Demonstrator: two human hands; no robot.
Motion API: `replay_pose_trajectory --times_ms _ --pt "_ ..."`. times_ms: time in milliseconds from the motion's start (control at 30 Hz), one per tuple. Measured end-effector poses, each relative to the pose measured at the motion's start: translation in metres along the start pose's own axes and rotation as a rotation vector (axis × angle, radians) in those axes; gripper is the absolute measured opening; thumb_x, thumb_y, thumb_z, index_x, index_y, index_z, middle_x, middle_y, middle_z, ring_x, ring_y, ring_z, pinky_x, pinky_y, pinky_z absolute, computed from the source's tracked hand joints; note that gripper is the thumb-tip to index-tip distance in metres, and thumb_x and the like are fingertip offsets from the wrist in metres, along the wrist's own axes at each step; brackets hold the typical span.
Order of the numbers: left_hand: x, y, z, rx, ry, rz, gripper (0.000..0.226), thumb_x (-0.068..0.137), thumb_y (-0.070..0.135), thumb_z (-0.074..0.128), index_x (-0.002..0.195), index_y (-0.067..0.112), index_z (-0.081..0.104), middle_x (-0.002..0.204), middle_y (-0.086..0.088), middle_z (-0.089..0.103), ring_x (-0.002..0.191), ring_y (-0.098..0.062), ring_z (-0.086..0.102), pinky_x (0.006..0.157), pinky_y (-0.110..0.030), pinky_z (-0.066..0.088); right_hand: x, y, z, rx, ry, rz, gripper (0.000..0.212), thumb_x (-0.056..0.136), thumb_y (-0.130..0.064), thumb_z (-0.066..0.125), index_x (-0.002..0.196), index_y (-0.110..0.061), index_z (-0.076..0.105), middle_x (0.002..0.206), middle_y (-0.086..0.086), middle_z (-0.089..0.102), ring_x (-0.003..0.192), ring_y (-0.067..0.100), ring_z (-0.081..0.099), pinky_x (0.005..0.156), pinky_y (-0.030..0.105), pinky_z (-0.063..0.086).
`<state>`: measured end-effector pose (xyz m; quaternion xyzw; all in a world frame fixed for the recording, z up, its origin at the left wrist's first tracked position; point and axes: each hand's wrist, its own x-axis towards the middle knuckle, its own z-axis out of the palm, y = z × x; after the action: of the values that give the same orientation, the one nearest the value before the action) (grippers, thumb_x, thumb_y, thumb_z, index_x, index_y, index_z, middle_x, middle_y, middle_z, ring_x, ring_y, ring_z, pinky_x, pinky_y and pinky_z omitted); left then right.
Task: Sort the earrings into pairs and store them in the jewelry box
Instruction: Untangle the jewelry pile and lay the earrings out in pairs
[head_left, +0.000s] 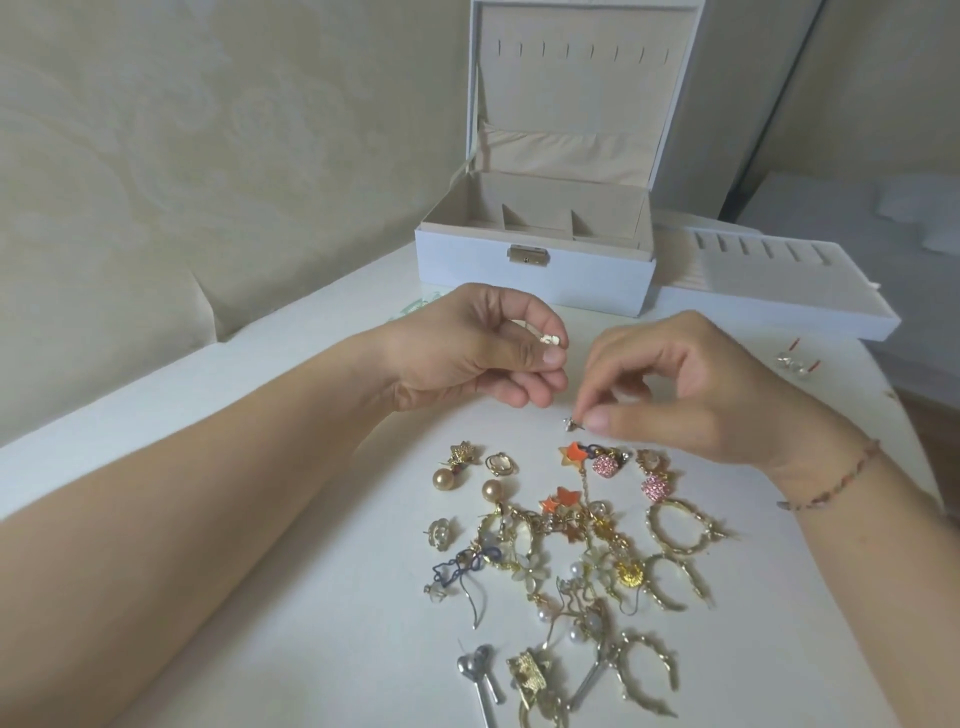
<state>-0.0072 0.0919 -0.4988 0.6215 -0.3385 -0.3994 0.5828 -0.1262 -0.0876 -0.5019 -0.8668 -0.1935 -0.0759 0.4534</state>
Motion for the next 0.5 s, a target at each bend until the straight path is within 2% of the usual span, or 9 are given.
replay_pose_trajectory --times_ms 67,133,167,267,367,500 --pt "0.002 -0.003 0.002 -0.025 0.022 0.052 0.017 0.072 0.009 0.068 0.088 0.008 0.063 0.069 -0.007 0.071 0.052 -0.010 0.066 0.049 -0.017 0.052 0.001 -0.001 0.006 -0.073 -0.090 0.017 0.006 0.073 -0.016 0.076 0.079 -0.018 0.078 0.067 -0.003 0.065 0.066 0.016 0.055 0.064 0.031 0.044" --pt "0.004 -0.007 0.002 -0.046 0.033 0.088 0.018 0.072 0.009 0.069 0.090 0.006 0.064 0.065 -0.006 0.070 0.049 -0.009 0.064 0.049 -0.016 0.052 0.003 -0.001 0.013 -0.195 -0.079 0.013 0.014 0.073 -0.027 0.078 0.087 -0.029 0.077 0.066 -0.007 0.061 0.074 0.014 0.059 0.076 0.024 0.047" --pt "0.004 -0.008 0.001 -0.059 0.033 0.104 0.017 0.074 0.009 0.070 0.090 0.005 0.065 0.064 -0.006 0.069 0.048 -0.009 0.063 0.048 -0.016 0.051 0.004 -0.003 0.018 -0.286 -0.061 0.002 0.018 0.073 -0.034 0.077 0.091 -0.034 0.076 0.065 -0.009 0.059 0.074 0.012 0.059 0.078 0.025 0.048" --pt "0.005 -0.009 -0.005 -0.108 0.065 0.137 0.016 0.076 0.010 0.069 0.092 0.006 0.066 0.065 -0.006 0.068 0.048 -0.008 0.063 0.048 -0.016 0.051 0.007 -0.010 0.030 -0.496 -0.041 -0.002 0.029 0.073 -0.050 0.068 0.101 -0.045 0.071 0.059 -0.010 0.057 0.067 0.008 0.056 0.068 0.026 0.048" --pt "0.006 -0.007 -0.010 -0.159 0.120 0.180 0.015 0.077 0.009 0.067 0.092 0.007 0.065 0.067 -0.005 0.067 0.048 -0.008 0.061 0.049 -0.015 0.051 0.010 -0.013 0.037 -0.617 -0.121 -0.003 0.036 0.074 -0.063 0.053 0.103 -0.050 0.069 0.056 -0.014 0.050 0.066 0.000 0.048 0.063 0.023 0.039" --pt "0.007 -0.008 -0.013 -0.200 0.112 0.184 0.016 0.077 0.010 0.068 0.093 0.008 0.066 0.071 -0.007 0.068 0.051 -0.008 0.063 0.049 -0.015 0.052 0.010 -0.013 0.037 -0.645 -0.127 -0.029 0.029 0.079 -0.060 0.051 0.091 -0.046 0.073 0.051 -0.016 0.042 0.063 0.001 0.041 0.057 0.020 0.032"
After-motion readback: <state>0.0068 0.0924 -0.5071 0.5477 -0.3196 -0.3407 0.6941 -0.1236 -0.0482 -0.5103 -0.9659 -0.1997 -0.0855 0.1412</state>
